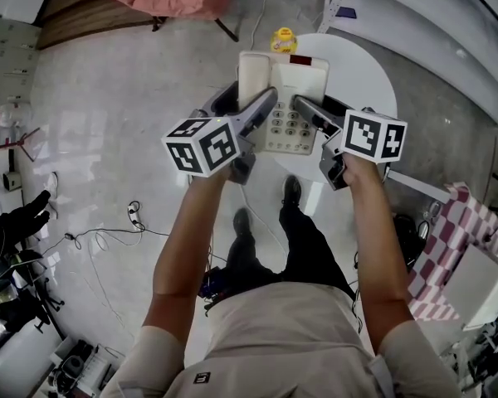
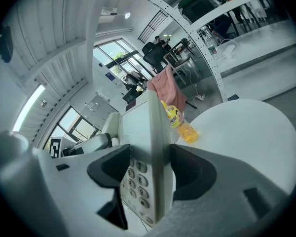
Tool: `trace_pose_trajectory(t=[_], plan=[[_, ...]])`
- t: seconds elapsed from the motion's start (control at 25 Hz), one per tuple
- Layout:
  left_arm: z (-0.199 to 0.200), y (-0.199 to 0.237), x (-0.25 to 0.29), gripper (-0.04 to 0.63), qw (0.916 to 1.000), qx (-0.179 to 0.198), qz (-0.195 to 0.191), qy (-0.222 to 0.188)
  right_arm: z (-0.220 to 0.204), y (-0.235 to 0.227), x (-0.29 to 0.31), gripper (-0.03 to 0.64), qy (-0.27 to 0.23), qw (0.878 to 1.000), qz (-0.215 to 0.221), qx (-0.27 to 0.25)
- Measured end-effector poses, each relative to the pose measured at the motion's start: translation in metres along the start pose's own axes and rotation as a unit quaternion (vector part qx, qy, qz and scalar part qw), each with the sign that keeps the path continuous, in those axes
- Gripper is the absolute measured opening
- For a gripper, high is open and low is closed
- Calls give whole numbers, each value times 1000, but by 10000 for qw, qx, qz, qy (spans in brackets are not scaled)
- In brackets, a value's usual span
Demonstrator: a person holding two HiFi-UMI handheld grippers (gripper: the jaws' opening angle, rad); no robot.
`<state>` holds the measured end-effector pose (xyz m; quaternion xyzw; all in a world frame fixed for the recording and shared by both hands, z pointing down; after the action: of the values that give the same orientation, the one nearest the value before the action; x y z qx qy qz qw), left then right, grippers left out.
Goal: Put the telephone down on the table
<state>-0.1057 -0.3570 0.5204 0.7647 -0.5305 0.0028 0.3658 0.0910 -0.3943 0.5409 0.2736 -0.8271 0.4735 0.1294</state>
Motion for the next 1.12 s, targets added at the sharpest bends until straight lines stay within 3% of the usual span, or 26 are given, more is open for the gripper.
trace_pose_trajectory(t=[1.12], plan=[[-98,83,69,341,9936,-593,546,788,-65,-112,76,246,741,9941,-226,763]])
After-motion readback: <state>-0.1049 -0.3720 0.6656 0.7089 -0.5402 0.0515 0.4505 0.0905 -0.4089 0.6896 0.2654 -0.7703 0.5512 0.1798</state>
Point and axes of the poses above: the fingertips, and each gripper's own axes: x forward along the fingers, y to its left, z out of its top, the point moved 8 cm from there along -x, backward along the fingers, and after that the axes turned 2 degrees about z, right-handed, at the moved point
